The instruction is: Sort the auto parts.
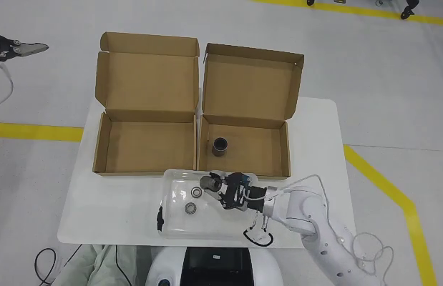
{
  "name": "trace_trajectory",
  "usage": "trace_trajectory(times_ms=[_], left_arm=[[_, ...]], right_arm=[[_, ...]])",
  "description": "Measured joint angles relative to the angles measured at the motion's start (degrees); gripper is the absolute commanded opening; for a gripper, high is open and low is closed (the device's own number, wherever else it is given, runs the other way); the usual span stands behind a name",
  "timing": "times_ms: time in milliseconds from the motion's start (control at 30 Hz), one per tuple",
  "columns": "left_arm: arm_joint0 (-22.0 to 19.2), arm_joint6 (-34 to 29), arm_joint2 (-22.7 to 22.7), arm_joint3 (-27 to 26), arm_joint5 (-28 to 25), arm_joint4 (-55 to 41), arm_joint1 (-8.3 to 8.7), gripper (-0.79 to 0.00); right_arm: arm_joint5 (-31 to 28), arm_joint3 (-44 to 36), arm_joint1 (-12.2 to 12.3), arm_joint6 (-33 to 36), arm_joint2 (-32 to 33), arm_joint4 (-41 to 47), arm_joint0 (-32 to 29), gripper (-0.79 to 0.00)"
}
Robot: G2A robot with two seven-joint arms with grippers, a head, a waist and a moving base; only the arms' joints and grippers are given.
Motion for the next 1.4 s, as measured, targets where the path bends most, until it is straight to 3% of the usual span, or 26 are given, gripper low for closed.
trace_trajectory(times_ms=[467,900,1400], left_arm=[[0.0,0.0,0.0,0.0,0.0,0.0,0.0,0.0],[0.0,0.0,0.0,0.0,0.0,0.0,0.0,0.0],[0.0,0.0,0.0,0.0,0.0,0.0,0.0,0.0]], right_arm=[[-2.55,-4.5,0.61,-18.05,2.54,-2.6,-1.95,-0.785],[-1.51,-7.58,0.24,-24.5,3.28,-0.98,2.05,-0.785],[-0.1,-12.4,-0.78,-25.09,3.25,4.27,10.33,-0.785]])
